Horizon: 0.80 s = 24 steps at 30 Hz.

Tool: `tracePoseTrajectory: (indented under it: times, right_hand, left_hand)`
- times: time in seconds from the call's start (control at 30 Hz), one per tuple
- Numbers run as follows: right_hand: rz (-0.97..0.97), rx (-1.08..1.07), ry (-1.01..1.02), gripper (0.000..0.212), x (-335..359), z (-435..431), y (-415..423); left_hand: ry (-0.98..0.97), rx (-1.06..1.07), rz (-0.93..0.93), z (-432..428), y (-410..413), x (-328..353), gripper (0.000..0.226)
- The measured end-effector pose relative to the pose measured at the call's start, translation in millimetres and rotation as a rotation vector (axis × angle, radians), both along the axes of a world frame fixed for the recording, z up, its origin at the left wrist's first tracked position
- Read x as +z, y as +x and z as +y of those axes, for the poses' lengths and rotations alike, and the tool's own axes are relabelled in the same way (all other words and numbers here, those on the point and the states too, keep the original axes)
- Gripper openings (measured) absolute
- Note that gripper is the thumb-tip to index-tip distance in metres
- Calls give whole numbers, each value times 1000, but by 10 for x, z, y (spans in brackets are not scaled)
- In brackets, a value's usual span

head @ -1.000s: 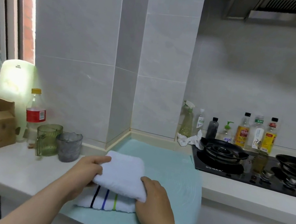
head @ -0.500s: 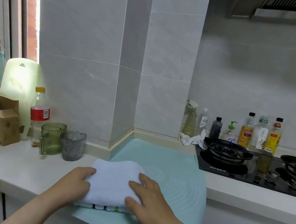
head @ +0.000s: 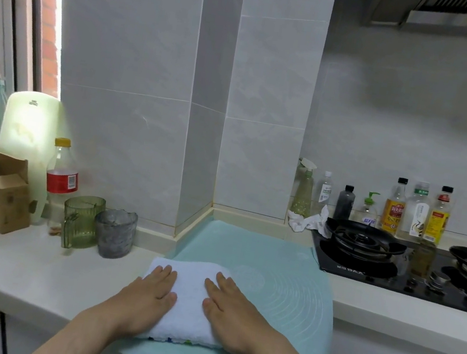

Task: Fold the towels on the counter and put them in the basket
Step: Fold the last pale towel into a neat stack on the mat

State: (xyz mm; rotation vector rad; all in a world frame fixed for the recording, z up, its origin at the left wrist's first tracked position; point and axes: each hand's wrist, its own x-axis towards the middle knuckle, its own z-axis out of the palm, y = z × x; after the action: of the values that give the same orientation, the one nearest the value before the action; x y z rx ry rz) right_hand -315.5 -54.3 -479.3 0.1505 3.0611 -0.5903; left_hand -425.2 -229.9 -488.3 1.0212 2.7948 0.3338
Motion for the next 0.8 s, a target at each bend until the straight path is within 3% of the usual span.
tracePoseTrajectory:
  times: [0.37,0.43,0.53,0.6,0.63,0.7,0.8]
  right_hand:
    - [-23,-43,-42,54,-122,22,-76]
    - [57,-147,-281,52,-125,10,-68]
    - [212,-508,-1049,27,-55,55,-63]
    - [97,-618,-1316,15,82,47,-29]
    - [11,-630,-1373,20,127,24,-14]
    - [-142,-617,-1370,32,187,-80,-4]
    - [-118,-549,-1011,36,261,-226,38]
  left_hand:
    - [-104,-16,4,70,-57,-66,60]
    - [-105,-12,5,69,-40,-83,60]
    - [-81,-5,26,54,6,-81,59]
    - [-48,5,49,44,26,-81,58]
    - [-38,10,56,42,32,-91,58]
    - [-12,18,62,20,55,-103,58]
    - [147,45,-22,-45,102,-112,57]
